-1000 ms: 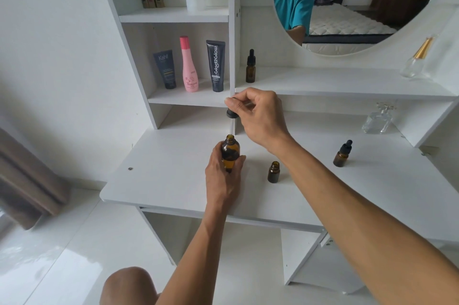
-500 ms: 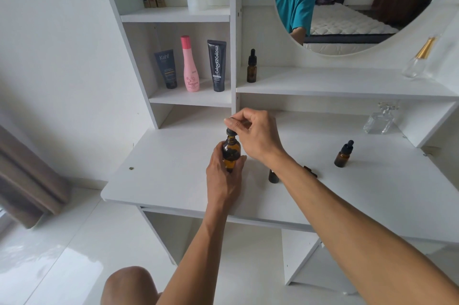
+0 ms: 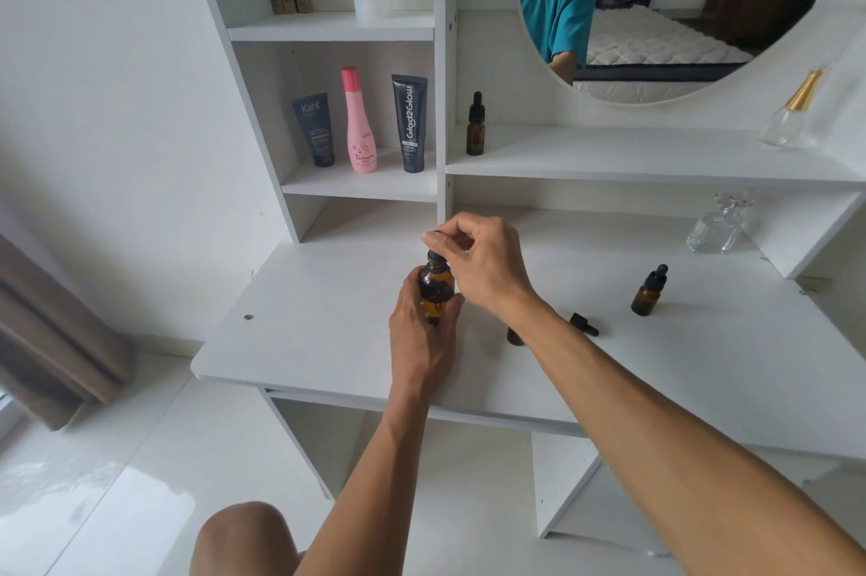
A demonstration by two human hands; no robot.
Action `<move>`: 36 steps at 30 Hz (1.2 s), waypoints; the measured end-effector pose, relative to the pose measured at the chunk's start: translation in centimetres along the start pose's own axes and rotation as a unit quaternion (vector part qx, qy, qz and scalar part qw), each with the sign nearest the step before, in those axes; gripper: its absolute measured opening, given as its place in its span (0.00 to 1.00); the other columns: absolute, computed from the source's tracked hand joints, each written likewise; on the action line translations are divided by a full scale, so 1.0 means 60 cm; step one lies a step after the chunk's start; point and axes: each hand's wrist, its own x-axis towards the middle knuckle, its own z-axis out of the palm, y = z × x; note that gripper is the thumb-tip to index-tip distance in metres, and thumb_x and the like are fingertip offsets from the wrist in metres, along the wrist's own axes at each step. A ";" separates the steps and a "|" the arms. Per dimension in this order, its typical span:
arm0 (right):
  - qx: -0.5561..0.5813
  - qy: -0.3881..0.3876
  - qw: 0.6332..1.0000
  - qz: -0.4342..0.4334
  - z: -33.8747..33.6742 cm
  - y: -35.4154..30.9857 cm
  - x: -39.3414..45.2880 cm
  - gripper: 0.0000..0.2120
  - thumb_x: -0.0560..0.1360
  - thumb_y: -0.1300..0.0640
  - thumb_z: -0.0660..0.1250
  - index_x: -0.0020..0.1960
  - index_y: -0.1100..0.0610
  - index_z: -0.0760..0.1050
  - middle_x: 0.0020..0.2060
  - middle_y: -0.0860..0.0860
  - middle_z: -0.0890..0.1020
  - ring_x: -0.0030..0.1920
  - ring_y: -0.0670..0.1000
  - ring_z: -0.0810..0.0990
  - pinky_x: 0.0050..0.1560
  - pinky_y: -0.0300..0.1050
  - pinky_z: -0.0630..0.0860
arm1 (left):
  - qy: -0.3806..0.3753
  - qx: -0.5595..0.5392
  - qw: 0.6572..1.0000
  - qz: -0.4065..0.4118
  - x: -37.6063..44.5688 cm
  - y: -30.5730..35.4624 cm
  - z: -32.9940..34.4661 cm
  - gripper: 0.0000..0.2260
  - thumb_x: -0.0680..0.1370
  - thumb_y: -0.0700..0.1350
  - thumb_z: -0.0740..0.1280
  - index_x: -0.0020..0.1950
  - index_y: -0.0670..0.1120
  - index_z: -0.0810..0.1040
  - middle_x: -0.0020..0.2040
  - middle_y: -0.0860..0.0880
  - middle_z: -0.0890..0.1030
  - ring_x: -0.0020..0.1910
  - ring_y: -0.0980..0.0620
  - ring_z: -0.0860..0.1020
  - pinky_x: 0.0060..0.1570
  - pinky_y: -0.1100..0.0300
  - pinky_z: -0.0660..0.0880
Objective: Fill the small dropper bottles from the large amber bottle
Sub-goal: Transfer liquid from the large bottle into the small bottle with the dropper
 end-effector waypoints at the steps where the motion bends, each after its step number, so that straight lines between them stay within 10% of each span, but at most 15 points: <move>1: 0.000 -0.001 1.000 -0.001 0.000 0.000 0.000 0.09 0.75 0.51 0.73 0.44 0.57 0.84 0.38 0.49 0.86 0.40 0.48 0.83 0.44 0.45 0.81 | 0.000 -0.001 1.000 0.001 0.000 -0.001 0.000 0.17 0.77 0.47 0.71 0.64 0.53 0.72 0.51 0.56 0.80 0.48 0.63 0.78 0.46 0.69 0.73; 36: 0.090 0.060 0.992 -0.063 -0.053 -0.074 0.014 0.05 0.74 0.55 0.74 0.46 0.58 0.84 0.38 0.48 0.86 0.38 0.40 0.83 0.46 0.42 0.82 | 0.014 -0.003 1.000 -0.005 0.004 -0.005 0.005 0.19 0.76 0.49 0.73 0.65 0.55 0.72 0.54 0.56 0.81 0.50 0.56 0.79 0.51 0.63 0.74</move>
